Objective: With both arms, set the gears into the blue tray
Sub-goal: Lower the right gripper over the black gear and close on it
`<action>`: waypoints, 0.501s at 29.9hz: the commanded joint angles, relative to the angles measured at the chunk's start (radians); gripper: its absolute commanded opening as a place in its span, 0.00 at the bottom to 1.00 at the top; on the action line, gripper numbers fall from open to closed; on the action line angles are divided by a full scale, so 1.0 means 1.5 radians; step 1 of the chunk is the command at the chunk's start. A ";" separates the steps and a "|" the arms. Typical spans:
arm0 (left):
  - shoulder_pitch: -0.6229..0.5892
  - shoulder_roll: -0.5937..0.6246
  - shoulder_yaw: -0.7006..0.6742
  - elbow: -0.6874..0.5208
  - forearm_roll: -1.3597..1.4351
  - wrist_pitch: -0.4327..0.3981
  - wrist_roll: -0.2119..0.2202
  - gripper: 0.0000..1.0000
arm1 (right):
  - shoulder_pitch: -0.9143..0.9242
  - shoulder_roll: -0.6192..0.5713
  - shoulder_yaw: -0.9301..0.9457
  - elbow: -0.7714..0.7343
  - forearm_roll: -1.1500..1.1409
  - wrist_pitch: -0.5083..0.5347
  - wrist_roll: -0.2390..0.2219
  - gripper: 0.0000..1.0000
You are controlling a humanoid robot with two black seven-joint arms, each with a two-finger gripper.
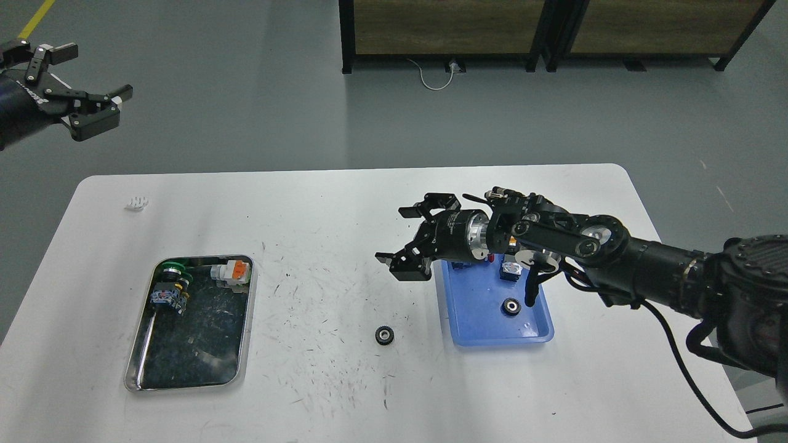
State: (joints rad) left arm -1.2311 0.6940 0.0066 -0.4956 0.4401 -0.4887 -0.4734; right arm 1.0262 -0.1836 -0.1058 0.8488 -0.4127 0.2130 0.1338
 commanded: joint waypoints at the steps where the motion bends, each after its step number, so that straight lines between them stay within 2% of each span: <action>1: -0.004 0.012 -0.001 0.000 -0.001 0.000 0.010 0.98 | 0.000 0.038 -0.037 0.001 0.000 0.000 0.000 0.98; 15: -0.018 0.050 -0.001 0.000 -0.001 0.000 0.017 0.98 | 0.004 0.090 -0.131 -0.002 0.001 0.000 -0.001 0.98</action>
State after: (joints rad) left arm -1.2557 0.7587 0.0045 -0.4952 0.4396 -0.4887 -0.4479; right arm 1.0338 -0.0520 -0.2769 0.8473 -0.4110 0.2132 0.1319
